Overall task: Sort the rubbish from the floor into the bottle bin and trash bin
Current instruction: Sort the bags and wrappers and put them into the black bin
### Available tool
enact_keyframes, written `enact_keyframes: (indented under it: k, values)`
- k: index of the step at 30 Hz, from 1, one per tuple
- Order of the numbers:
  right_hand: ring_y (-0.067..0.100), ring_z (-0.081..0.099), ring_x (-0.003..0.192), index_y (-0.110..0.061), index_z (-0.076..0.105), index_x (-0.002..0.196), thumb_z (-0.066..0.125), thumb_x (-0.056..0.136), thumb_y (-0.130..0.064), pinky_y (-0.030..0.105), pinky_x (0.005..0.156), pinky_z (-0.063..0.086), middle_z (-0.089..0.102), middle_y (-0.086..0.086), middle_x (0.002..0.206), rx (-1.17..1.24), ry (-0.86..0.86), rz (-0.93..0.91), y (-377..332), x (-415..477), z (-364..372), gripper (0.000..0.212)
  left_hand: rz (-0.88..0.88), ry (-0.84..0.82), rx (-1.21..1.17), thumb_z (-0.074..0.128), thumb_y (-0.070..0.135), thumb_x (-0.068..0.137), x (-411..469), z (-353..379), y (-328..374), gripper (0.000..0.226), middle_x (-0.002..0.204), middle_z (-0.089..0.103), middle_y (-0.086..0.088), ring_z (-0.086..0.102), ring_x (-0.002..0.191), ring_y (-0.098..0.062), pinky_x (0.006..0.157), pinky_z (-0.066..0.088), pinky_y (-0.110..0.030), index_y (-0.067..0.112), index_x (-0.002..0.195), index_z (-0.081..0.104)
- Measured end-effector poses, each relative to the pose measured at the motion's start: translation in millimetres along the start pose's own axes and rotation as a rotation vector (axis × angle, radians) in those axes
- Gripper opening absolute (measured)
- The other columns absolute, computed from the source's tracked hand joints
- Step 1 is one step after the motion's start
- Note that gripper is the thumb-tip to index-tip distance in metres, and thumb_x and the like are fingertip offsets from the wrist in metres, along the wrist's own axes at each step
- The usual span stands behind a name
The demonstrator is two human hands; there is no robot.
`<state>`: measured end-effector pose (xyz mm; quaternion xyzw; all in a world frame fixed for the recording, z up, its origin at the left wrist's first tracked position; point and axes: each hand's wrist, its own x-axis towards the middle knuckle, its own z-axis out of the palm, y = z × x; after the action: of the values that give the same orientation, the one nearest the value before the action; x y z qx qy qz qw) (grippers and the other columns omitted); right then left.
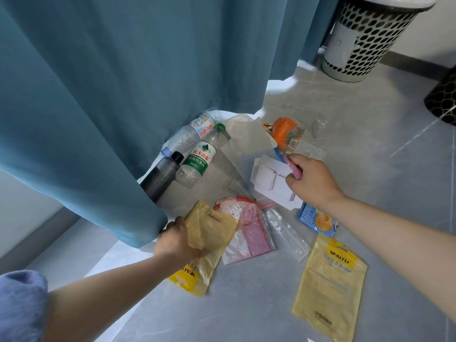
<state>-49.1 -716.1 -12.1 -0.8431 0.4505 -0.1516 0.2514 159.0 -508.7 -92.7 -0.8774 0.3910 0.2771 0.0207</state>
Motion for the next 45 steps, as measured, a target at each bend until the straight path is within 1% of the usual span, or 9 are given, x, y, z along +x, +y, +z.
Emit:
enact_keyframes:
  k: [13, 18, 22, 25, 31, 36, 39, 42, 45]
  values:
    - [0.028, 0.05, 0.068, -0.017, 0.061, 0.095, 0.055, 0.078, -0.004, 0.033, 0.061, 0.043, 0.055, 0.005, 0.07, 0.035, 0.024, 0.023, -7, 0, -13, 0.022, -0.039, -0.049, -0.513, 0.079, 0.016, 0.071, -13, -44, 19, 0.027, 0.084, 0.068, -0.006, 0.067, 0.073, -0.023, 0.069, 0.058, -0.034, 0.015, 0.092, 0.06]
    - [0.026, 0.042, 0.061, -0.012, 0.052, 0.079, 0.054, 0.075, -0.004, 0.031, 0.055, 0.036, 0.046, 0.003, 0.06, 0.074, 0.087, 0.032, -22, -4, -38, 0.009, 0.062, 0.01, -0.581, 0.077, 0.015, 0.071, -15, -80, 34, 0.021, 0.083, 0.072, -0.002, 0.068, 0.074, -0.021, 0.067, 0.058, -0.033, 0.018, 0.09, 0.069]
    - [0.011, 0.05, 0.06, -0.011, 0.062, 0.097, 0.053, 0.078, -0.001, 0.022, 0.052, 0.04, 0.05, -0.005, 0.064, 0.157, 0.129, 0.03, -36, -5, -71, 0.024, 0.123, 0.039, -0.656, 0.077, 0.015, 0.071, -17, -122, 56, 0.02, 0.077, 0.067, 0.003, 0.063, 0.071, -0.016, 0.06, 0.05, -0.023, 0.02, 0.088, 0.068]
    - [-0.011, 0.051, 0.06, -0.015, 0.064, 0.116, 0.053, 0.08, 0.006, 0.002, 0.053, 0.035, 0.046, -0.023, 0.068, 0.245, 0.197, 0.048, -40, -10, -92, 0.043, 0.114, 0.033, -0.785, 0.079, 0.026, 0.053, -14, -150, 77, 0.036, 0.085, 0.073, -0.003, 0.069, 0.082, -0.025, 0.077, 0.058, -0.042, 0.021, 0.087, 0.069]
    - [0.001, 0.047, 0.058, -0.025, 0.063, 0.098, 0.052, 0.08, 0.007, 0.009, 0.053, 0.037, 0.056, -0.004, 0.068, 0.369, 0.25, 0.245, -40, -21, -127, 0.038, 0.128, 0.06, -0.908, 0.082, 0.02, 0.057, -27, -200, 130, 0.034, 0.094, 0.072, -0.005, 0.068, 0.088, -0.027, 0.081, 0.056, -0.045, 0.025, 0.086, 0.065]
    - [0.028, 0.043, 0.058, -0.006, 0.051, 0.073, 0.043, 0.073, -0.007, 0.031, 0.052, 0.04, 0.041, 0.011, 0.064, 0.541, 0.274, 0.576, -92, -31, -196, 0.008, 0.05, -0.013, -0.952, 0.078, 0.007, 0.074, -91, -282, 163, 0.021, 0.077, 0.066, 0.006, 0.064, 0.072, -0.013, 0.055, 0.045, -0.021, 0.02, 0.085, 0.065]
    - [0.04, 0.04, 0.058, -0.008, 0.05, 0.073, 0.041, 0.072, -0.012, 0.04, 0.05, 0.042, 0.039, 0.02, 0.065, 0.585, 0.317, 0.651, -135, -38, -254, 0.01, 0.051, -0.002, -0.906, 0.08, 0.012, 0.072, -131, -348, 181, 0.02, 0.079, 0.068, 0.007, 0.065, 0.075, -0.016, 0.064, 0.048, -0.024, 0.024, 0.077, 0.064]
    - [0.035, 0.043, 0.06, -0.009, 0.057, 0.084, 0.044, 0.077, -0.007, 0.037, 0.054, 0.045, 0.046, 0.025, 0.07, 0.558, 0.352, 0.638, -181, -47, -326, 0.015, 0.042, 0.027, -0.859, 0.082, 0.021, 0.064, -172, -415, 196, 0.022, 0.083, 0.07, 0.004, 0.066, 0.081, -0.022, 0.075, 0.053, -0.034, 0.023, 0.077, 0.065]
    - [0.013, 0.051, 0.062, -0.018, 0.064, 0.108, 0.048, 0.086, 0.002, 0.035, 0.059, 0.053, 0.055, -0.005, 0.069, 0.484, 0.387, 0.596, -229, -60, -408, 0.034, 0.053, 0.012, -0.841, 0.08, 0.022, 0.062, -224, -480, 219, 0.022, 0.081, 0.07, 0.006, 0.067, 0.081, -0.021, 0.075, 0.055, -0.035, 0.022, 0.078, 0.065]
